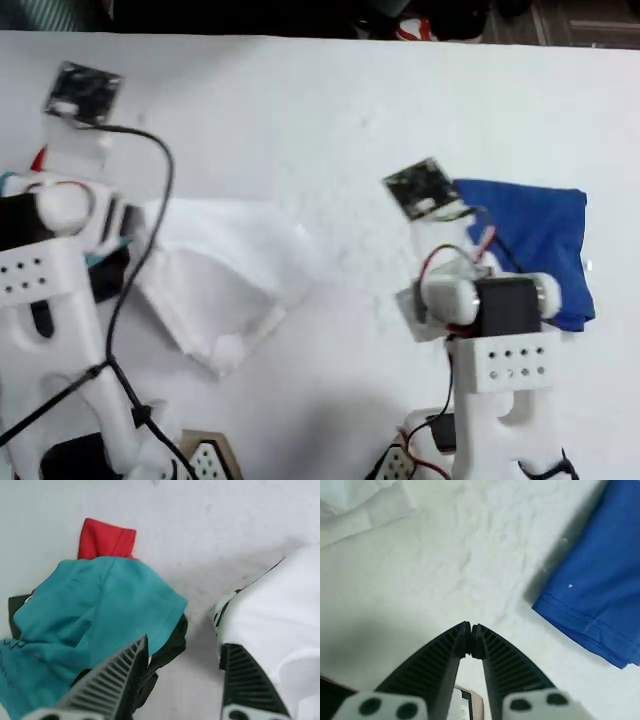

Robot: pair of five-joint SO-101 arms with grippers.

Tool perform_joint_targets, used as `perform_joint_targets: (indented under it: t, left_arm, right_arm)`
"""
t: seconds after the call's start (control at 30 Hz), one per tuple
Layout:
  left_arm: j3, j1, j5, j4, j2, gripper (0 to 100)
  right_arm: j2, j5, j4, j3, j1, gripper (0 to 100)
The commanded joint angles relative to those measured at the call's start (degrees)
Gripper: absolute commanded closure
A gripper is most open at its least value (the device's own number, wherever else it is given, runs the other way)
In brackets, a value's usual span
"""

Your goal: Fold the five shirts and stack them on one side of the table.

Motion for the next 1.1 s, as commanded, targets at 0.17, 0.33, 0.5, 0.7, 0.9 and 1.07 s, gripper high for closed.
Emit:
perform_joint_targets:
  t: [0.17,0.33,0.5,0.7,0.9,1.07]
  left_arm:
    - [-0.53,-10.24,-8.62,9.85,-1.45,67]
    - [0.00,-10.33,-16.09,14.51,-1.27,68]
    - [-0.70,-10.42,-12.92,13.80,-1.54,70]
    - [-0.62,-10.42,-8.09,12.66,-1.54,80]
    - [-0.62,-10.42,-8.00,13.19,-1.54,82]
    - [-0.62,-10.42,-8.00,13.19,-1.54,82]
  right_arm:
    - [15.08,-2.55,0.13,-3.08,-4.26,95.9]
    - [21.58,-2.99,0.13,-14.07,-9.98,81.4]
    - [30.99,-6.68,0.04,-24.53,-18.42,75.4]
    - [47.16,-16.53,0.04,-36.57,-24.66,75.3]
    - [62.20,-17.23,0.04,-46.15,-31.16,75.3]
    - [71.60,-17.23,0.04,-52.57,-34.33,75.4]
